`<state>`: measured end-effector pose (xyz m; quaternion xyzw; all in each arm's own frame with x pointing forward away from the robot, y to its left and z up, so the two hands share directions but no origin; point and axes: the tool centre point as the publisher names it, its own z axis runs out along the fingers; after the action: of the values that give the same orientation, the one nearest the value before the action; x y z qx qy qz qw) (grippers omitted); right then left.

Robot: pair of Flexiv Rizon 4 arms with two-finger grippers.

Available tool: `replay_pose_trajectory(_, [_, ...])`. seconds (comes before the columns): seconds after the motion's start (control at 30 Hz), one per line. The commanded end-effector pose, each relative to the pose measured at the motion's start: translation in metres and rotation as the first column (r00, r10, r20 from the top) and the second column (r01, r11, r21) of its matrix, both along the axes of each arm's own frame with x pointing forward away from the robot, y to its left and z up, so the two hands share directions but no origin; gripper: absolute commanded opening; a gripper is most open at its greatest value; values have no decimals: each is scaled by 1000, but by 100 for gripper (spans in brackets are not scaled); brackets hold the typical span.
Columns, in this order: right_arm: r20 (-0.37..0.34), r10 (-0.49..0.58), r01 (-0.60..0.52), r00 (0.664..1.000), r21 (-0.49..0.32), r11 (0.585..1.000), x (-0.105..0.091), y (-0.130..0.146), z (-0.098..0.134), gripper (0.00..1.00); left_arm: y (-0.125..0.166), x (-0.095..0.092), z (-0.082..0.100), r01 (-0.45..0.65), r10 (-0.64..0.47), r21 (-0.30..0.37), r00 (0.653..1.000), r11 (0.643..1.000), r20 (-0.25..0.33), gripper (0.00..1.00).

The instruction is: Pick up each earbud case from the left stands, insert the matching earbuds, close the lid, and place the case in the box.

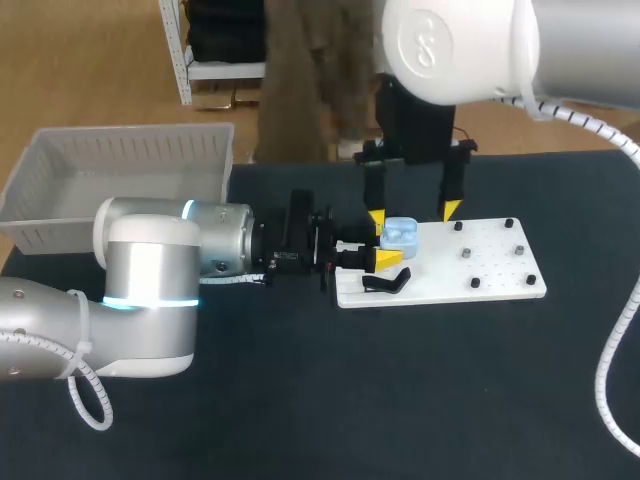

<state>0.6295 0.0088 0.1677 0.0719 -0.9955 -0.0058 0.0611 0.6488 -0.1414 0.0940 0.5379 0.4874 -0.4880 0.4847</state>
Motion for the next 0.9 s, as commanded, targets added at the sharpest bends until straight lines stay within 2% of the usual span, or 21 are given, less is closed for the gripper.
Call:
replay_pose_trajectory(0.03, [13, -22, 22, 1000, 12, 1000, -3, -12, 0, 85, 0, -2, 0, -8, 8, -2, 1000, 1000, 3, 0])
replay_pose_trajectory(0.27, [2, -61, 61, 998, 6, 998, -3, -26, -7, 85, 0, -2, 0, -8, 8, -2, 1000, 1000, 3, 0])
replay_pose_trajectory(0.53, [-31, -70, 70, 997, 4, 998, -4, -29, -22, 84, 0, -2, 0, -8, 8, -2, 1000, 1000, 3, 0])
replay_pose_trajectory(0.9, [-38, -62, 63, 997, 17, 998, 4, -26, -33, 80, 0, -2, 0, -8, 8, -2, 1000, 1000, 3, 0])
